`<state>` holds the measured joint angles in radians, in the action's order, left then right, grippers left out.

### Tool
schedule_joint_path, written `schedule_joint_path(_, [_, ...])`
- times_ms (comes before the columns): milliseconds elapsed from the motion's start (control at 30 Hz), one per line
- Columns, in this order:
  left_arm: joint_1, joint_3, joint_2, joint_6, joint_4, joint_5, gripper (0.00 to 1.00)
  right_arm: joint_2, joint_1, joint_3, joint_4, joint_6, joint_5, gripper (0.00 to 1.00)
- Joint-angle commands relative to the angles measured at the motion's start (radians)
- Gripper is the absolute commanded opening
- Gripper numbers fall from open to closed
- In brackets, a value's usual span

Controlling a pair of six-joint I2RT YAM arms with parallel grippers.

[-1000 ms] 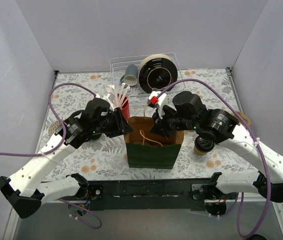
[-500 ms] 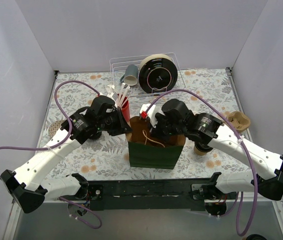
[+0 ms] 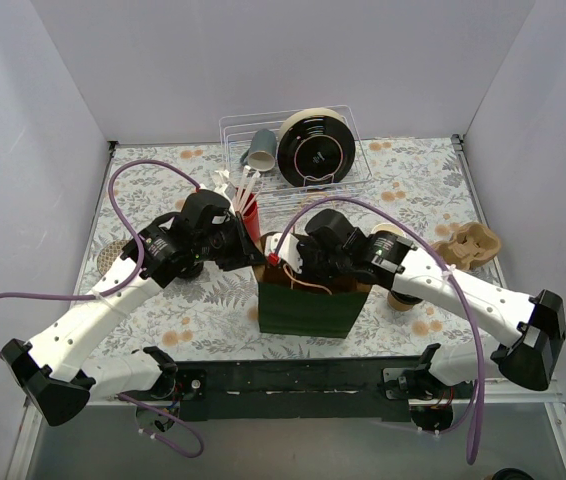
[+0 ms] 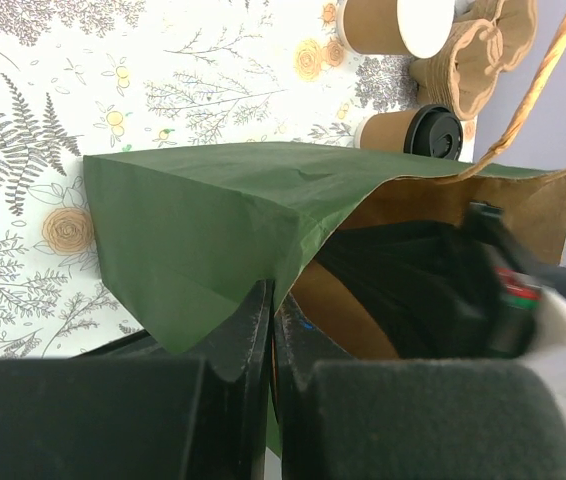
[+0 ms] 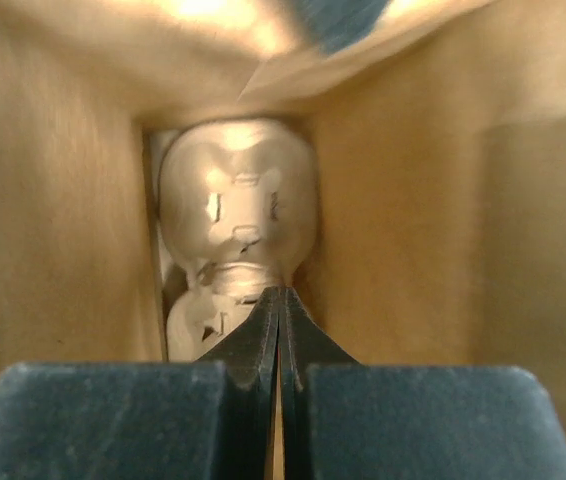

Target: Pack the takeout coffee

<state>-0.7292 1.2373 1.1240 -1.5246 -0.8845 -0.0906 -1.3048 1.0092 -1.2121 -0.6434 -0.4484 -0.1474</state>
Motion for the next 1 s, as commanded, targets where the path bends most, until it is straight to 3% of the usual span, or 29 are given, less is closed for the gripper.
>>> schedule_joint_path(0, [0.002,0.002,-0.010,-0.020,0.022,-0.026,0.00,-0.013,-0.012,0.060,0.046,-0.076,-0.063,0.01])
schedule_joint_path(300, [0.002,-0.012,-0.029,-0.008,0.016,-0.012,0.00,-0.039,-0.032,0.115,0.114,-0.047,-0.107,0.01])
schedule_joint_path(533, [0.002,0.010,-0.006,-0.071,-0.019,-0.023,0.00,-0.005,-0.035,0.259,0.287,-0.019,-0.070,0.01])
schedule_joint_path(633, [0.002,0.043,0.017,-0.082,-0.051,-0.021,0.07,-0.013,-0.035,0.237,0.292,-0.041,-0.051,0.04])
schedule_joint_path(667, [0.002,0.057,0.031,-0.080,-0.062,-0.014,0.15,-0.019,-0.035,0.218,0.286,-0.047,-0.046,0.04])
schedule_joint_path(867, [0.002,0.136,0.103,-0.029,-0.137,0.020,0.27,-0.042,-0.037,-0.001,0.154,-0.035,-0.030,0.12])
schedule_joint_path(967, [0.002,0.145,0.120,-0.026,-0.146,0.037,0.06,-0.004,-0.038,-0.032,0.139,0.014,-0.034,0.19])
